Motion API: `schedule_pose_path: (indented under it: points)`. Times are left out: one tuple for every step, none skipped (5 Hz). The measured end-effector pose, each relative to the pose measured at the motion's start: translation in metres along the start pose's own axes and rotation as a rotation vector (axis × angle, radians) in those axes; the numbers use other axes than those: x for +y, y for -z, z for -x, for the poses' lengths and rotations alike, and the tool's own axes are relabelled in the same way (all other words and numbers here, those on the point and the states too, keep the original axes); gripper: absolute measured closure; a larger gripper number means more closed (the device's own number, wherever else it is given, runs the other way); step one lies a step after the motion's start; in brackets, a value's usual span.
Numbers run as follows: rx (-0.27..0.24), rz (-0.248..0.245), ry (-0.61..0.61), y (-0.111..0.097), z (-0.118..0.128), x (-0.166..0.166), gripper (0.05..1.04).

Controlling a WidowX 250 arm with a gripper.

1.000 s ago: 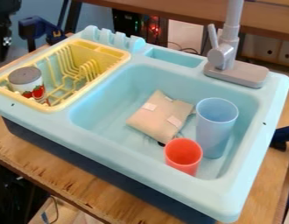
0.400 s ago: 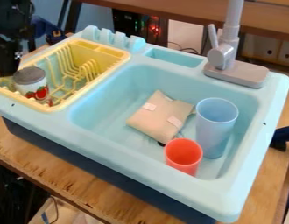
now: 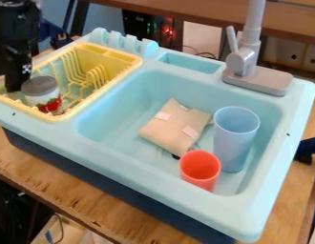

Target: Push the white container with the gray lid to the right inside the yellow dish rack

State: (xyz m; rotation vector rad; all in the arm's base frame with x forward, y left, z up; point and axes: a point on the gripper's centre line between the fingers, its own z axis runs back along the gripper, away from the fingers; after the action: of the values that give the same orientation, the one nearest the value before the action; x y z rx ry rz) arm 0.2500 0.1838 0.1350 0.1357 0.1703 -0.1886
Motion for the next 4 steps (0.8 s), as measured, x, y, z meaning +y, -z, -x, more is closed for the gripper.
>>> schedule_pose_path:
  points:
    - [-0.016, 0.005, 0.009, 0.002, 0.003, -0.006, 0.083]
    - [-0.027, 0.003, 0.043, -0.003, 0.001, -0.019, 0.083]
    - [-0.05, 0.014, 0.055, -0.006, -0.004, -0.027, 0.083]
    - [-0.07, 0.036, 0.045, -0.007, -0.007, -0.03, 0.083]
